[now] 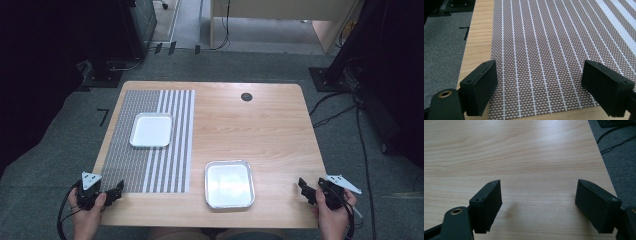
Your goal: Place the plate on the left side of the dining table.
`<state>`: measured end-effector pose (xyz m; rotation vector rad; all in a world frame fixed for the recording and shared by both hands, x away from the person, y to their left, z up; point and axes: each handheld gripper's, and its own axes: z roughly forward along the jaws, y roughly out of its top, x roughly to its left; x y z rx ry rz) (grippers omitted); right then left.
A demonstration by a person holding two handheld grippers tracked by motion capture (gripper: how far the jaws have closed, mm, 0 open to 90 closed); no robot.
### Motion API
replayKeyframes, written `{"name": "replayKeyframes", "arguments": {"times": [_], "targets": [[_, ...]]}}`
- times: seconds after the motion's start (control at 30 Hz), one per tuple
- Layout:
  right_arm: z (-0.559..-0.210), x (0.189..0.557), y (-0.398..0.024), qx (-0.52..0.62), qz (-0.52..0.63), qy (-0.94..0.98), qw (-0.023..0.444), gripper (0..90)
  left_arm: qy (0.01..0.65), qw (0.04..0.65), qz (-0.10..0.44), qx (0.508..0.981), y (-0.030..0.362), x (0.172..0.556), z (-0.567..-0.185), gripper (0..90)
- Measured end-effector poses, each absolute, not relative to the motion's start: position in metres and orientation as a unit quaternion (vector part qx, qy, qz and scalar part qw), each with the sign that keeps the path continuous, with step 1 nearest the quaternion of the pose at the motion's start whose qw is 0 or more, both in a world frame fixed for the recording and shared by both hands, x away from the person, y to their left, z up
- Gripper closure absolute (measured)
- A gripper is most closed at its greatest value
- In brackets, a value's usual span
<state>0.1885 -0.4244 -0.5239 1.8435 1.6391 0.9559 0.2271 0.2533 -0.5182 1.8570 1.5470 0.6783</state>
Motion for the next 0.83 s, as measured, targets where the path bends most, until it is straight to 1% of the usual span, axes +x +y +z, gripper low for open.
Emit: {"name": "replayKeyframes", "arguments": {"times": [0.23,0.3,0.37,0.83], "targets": [[-0.524,0.190,-0.419,0.669,0.329,0.614,0.258,20.0,0.584,0.311,0.256,0.705,0.254,0.227,-0.518,13.2],[-0.524,0.192,-0.415,0.664,0.313,0.624,0.267,17.5,0.584,0.311,0.256,0.705,0.254,0.227,-0.518,13.2],[-0.525,0.194,-0.409,0.658,0.288,0.639,0.276,13.2,0.584,0.311,0.256,0.704,0.254,0.227,-0.518,13.3],[-0.525,0.194,-0.409,0.661,0.288,0.637,0.274,12.7,0.584,0.311,0.256,0.705,0.254,0.227,-0.518,13.2]]}}
